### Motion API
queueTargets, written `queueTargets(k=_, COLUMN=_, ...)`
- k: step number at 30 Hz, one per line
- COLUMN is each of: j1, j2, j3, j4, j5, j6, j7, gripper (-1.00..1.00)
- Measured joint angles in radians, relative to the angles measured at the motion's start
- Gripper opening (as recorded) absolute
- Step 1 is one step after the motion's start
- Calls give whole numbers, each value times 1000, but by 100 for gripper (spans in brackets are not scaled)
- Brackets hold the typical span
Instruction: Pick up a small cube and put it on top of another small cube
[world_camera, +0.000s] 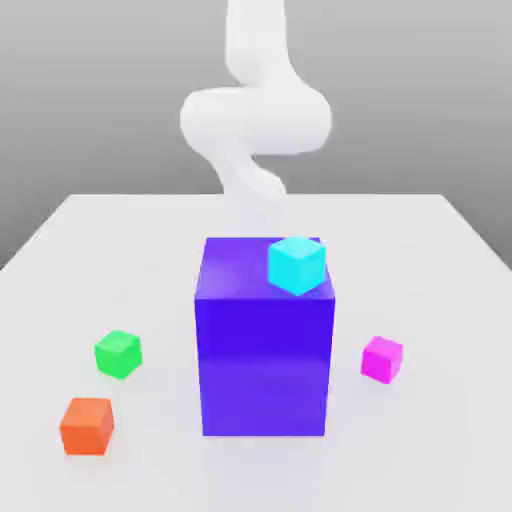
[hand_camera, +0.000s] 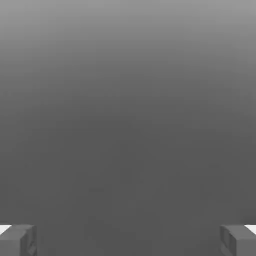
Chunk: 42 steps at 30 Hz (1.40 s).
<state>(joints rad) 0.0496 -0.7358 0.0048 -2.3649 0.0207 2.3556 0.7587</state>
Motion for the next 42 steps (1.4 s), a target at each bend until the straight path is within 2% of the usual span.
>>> queueTargets(k=13, j1=306, j2=417, j3=102, j4=-390, j5=95, j6=348, j7=-233, gripper=0)
queueTargets(k=20, j1=421, j2=632, j3=200, j4=-594, j5=67, j6=532, j7=-295, gripper=0)
queueTargets(k=24, j1=443, j2=766, j3=177, j4=-597, j5=-16, j6=640, j7=-255, gripper=0)
queueTargets(k=27, j1=514, j2=869, j3=86, j4=-580, j5=-87, j6=724, j7=-206, gripper=0)
queueTargets(k=29, j1=572, j2=936, j3=29, j4=-569, j5=-91, j6=780, j7=-200, gripper=0)
queueTargets(k=30, j1=597, j2=967, j3=7, j4=-564, j5=-88, j6=806, j7=-199, gripper=-100)
queueTargets(k=37, j1=605, j2=974, j3=-1, j4=-563, j5=-93, j6=811, j7=-195, gripper=-100)
queueTargets(k=42, j1=542, j2=829, j3=76, j4=-587, j5=-27, j6=692, j7=-248, gripper=-100)
